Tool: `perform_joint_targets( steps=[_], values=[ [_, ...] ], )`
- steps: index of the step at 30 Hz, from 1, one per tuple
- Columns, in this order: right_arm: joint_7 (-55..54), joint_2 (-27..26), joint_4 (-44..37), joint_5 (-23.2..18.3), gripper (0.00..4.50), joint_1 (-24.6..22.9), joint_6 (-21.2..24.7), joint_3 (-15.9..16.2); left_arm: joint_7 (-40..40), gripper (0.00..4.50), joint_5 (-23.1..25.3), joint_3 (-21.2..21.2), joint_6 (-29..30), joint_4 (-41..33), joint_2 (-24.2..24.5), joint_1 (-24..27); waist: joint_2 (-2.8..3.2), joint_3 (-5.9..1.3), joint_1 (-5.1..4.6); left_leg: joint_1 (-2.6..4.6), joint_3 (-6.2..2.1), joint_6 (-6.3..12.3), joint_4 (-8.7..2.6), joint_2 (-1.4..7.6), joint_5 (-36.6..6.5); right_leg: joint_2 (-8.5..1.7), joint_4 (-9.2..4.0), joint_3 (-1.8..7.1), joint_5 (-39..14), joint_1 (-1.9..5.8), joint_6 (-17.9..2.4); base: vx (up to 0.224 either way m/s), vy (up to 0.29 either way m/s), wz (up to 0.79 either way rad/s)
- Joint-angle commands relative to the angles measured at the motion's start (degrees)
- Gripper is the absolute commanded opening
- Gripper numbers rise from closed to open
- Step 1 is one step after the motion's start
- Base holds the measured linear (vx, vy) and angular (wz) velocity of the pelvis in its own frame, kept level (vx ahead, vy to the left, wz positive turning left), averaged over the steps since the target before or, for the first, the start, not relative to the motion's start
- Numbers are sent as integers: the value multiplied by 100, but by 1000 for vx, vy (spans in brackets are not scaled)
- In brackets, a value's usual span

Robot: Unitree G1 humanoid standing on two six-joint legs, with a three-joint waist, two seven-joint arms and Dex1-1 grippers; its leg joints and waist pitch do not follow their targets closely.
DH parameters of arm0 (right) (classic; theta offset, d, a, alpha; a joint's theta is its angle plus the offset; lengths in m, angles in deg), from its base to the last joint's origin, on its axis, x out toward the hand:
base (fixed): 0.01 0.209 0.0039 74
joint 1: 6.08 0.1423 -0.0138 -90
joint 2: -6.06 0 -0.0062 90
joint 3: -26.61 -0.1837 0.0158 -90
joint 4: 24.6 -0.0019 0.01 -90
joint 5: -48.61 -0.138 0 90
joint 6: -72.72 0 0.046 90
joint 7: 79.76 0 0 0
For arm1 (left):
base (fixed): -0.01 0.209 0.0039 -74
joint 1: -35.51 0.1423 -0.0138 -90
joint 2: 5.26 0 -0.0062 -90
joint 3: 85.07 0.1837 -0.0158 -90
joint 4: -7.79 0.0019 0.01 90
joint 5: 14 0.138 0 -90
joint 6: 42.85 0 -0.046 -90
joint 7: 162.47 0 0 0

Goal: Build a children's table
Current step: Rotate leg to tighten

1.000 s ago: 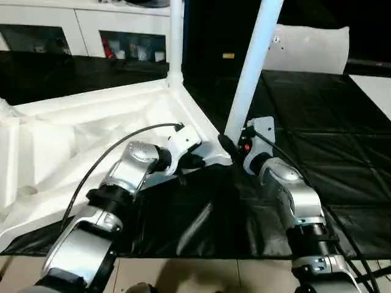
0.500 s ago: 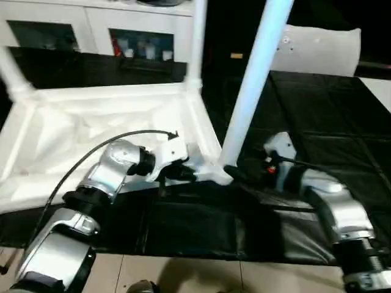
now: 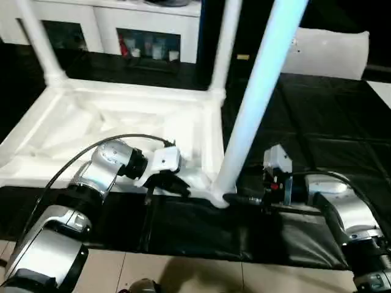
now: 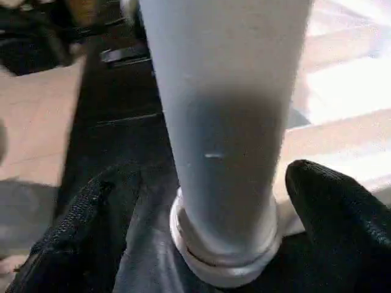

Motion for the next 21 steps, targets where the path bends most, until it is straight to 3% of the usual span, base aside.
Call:
perform_joint_targets(
  steps=[1, 3, 7, 8, 16, 18, 21],
  values=[
    [176, 72, 5, -124, 375, 86, 17, 49, -393, 0, 148, 326, -199, -33, -7, -93, 23, -315, -23, 203, -116, 427, -344, 411, -897, -448, -332, 230, -29, 175, -1525, 0, 0, 0],
    [264, 57, 48, -130, 340, 119, 7, 102, -502, 0, 139, 354, -250, -30, 0, -97, 16, -315, -15, 199, -117, 425, -347, 412, -901, -450, -331, 228, -59, 175, -1523, 0, 0, 0],
    [416, 48, 136, -110, 332, 167, 5, 153, -618, 0, 121, 375, -317, -16, -4, -115, 0, -311, -11, 200, -112, 384, -353, 411, -954, -452, -342, 227, -165, 169, -1519, 0, 0, 0],
    [427, 49, 142, -110, 303, 172, 9, 159, -631, 0, 119, 377, -322, -18, -5, -116, 3, -310, -8, 197, -115, 378, -354, 411, -954, -456, -339, 227, -184, 172, -1515, 0, 0, 0],
    [560, 72, 281, -107, 246, 252, -7, 248, -732, 0, 89, 457, -401, -26, 17, -126, 7, -320, -3, 193, -117, 372, -352, 408, -904, -457, -327, 223, -133, 177, -1515, 0, 0, 0],
    [578, 63, 298, -108, 211, 266, -7, 256, -732, 0, 86, 468, -408, -27, 23, -125, 3, -323, 5, 196, -112, 379, -346, 409, -886, -457, -325, 226, -111, 175, -1517, 0, 0, 0],
    [608, 16, 269, -167, 204, 266, 75, 273, -732, 0, 11, 371, -289, -38, -21, -103, 6, -324, 4, 195, -110, 386, -343, 408, -861, -454, -319, 224, -37, 177, -1543, 0, 0, 0]
  ],
)
